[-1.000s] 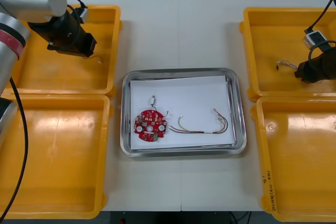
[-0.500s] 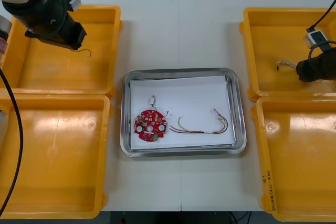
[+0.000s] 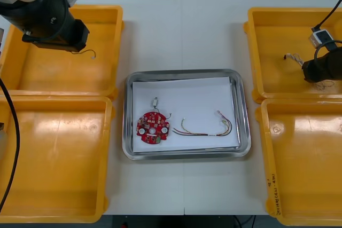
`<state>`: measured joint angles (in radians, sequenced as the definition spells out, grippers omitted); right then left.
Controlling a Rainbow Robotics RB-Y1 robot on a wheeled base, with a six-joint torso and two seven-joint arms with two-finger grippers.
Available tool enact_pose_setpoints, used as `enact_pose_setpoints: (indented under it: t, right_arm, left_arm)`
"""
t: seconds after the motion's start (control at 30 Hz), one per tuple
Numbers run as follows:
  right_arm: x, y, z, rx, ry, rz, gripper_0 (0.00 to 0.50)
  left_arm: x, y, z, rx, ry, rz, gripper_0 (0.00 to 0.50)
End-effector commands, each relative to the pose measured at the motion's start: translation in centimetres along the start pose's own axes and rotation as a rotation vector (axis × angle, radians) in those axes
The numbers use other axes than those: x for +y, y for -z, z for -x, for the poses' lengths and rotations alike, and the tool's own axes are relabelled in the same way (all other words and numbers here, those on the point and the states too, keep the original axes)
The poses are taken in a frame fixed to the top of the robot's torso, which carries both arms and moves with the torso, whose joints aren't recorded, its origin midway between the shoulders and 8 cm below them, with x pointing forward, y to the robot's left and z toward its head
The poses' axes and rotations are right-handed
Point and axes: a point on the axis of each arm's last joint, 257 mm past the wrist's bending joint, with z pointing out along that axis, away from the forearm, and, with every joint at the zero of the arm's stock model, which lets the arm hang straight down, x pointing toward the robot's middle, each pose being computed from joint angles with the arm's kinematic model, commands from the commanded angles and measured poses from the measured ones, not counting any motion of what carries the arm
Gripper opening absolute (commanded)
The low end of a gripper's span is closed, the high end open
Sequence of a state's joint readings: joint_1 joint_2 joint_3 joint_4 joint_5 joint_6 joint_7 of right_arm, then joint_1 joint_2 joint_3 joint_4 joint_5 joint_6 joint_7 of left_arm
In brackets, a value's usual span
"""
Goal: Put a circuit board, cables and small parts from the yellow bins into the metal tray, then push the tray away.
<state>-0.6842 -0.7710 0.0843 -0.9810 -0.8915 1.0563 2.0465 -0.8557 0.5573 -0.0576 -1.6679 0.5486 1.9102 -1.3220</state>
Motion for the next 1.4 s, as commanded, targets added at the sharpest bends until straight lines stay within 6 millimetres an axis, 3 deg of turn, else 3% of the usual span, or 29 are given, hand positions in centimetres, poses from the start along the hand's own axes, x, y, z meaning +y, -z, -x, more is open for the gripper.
enact_pose_setpoints:
  t: [0.03, 0.23, 0.7, 0.9, 1.0, 1.17, 1.4]
  right_arm:
    - [-2.2, 3.8, 2.6, -0.005, 0.054, -0.028, 0.0]
    - [-2.8, 7.3, 3.9, 0.054, 0.096, -0.057, 0.0]
    - [-0.6, 14.9, 3.0, 0.175, 0.095, -0.005, 0.0]
    - [1.1, 17.6, 2.8, 0.216, 0.115, -0.014, 0.0]
    - [2.2, 18.6, 4.3, 0.176, 0.124, -0.029, 0.0]
    - [5.5, 19.4, 6.2, 0.12, 0.22, -0.008, 0.0]
    - [8.8, 20.1, 7.1, 0.075, 0.279, 0.076, 0.0]
  left_arm:
    - [-2.9, 1.7, 0.5, -0.065, 0.101, -0.052, 0.0]
    - [-6.9, 1.9, 0.2, -0.082, 0.11, -0.087, 0.0]
    - [-15.4, -0.1, -3.2, -0.011, 0.088, -0.093, 0.0]
    - [-17.0, -1.8, -4.5, 0.035, 0.069, -0.077, 0.0]
    - [-17.8, -2.8, -4.3, 0.043, 0.066, -0.08, 0.0]
    - [-18.9, -4.7, -4.3, 0.043, 0.05, -0.09, 0.0]
    - [-19.5, -7.0, -4.3, 0.04, 0.037, -0.099, 0.0]
